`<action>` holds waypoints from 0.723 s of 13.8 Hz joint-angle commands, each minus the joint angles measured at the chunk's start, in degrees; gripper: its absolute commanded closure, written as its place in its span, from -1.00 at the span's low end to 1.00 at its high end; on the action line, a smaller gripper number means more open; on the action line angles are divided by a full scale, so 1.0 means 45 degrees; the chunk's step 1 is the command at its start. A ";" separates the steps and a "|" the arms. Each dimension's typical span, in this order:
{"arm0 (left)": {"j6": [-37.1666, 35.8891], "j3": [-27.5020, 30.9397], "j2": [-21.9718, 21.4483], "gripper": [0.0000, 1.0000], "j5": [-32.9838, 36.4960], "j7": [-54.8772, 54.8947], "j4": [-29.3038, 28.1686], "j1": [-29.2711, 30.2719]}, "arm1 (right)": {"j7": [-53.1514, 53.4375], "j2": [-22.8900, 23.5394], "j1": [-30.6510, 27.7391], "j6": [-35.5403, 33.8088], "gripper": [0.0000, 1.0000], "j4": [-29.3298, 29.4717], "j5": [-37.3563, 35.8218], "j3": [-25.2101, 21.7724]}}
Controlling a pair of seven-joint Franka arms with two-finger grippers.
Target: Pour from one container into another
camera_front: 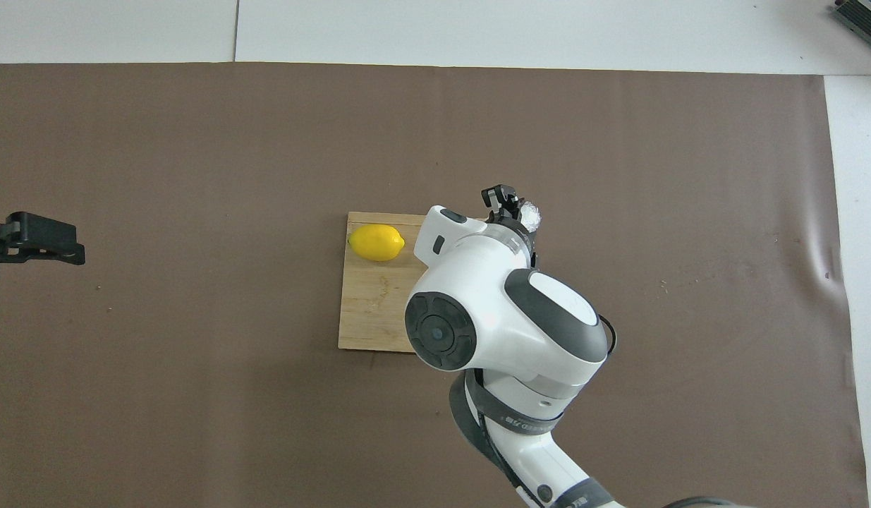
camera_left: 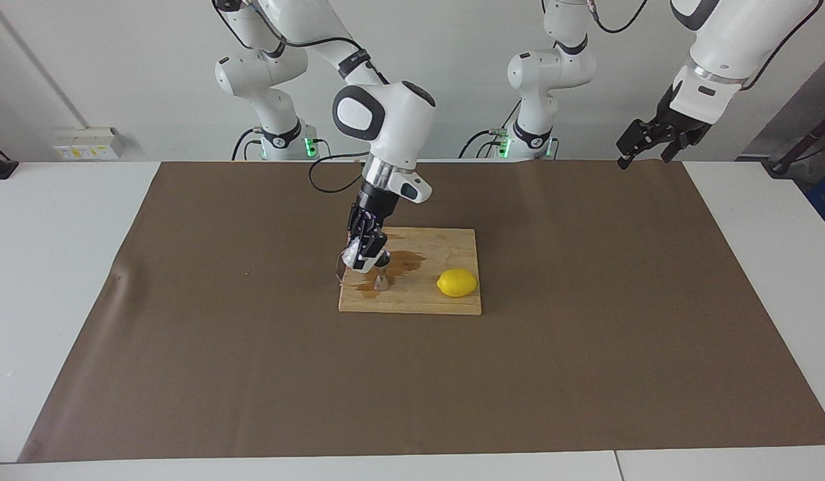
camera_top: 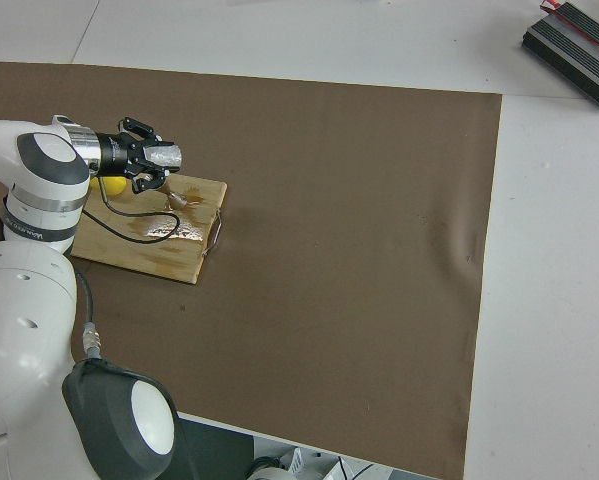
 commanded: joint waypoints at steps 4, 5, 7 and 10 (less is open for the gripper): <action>-0.0246 -0.0056 -0.0044 -1.00 0.0135 0.0036 0.0140 0.0096 | 0.0314 -0.0432 -0.0250 -0.0143 1.00 -0.0119 0.0088 0.0026; -0.0246 -0.0056 -0.0044 -1.00 0.0135 0.0036 0.0140 0.0096 | 0.0295 -0.0491 -0.0308 -0.0143 1.00 -0.0100 0.0806 0.0007; -0.0246 -0.0056 -0.0044 -1.00 0.0135 0.0036 0.0140 0.0096 | 0.0100 -0.0666 -0.0561 -0.0163 1.00 -0.0021 0.1650 0.0007; -0.0246 -0.0056 -0.0044 -1.00 0.0135 0.0036 0.0140 0.0096 | 0.0100 -0.0687 -0.0542 -0.0163 1.00 -0.0041 0.2608 0.0007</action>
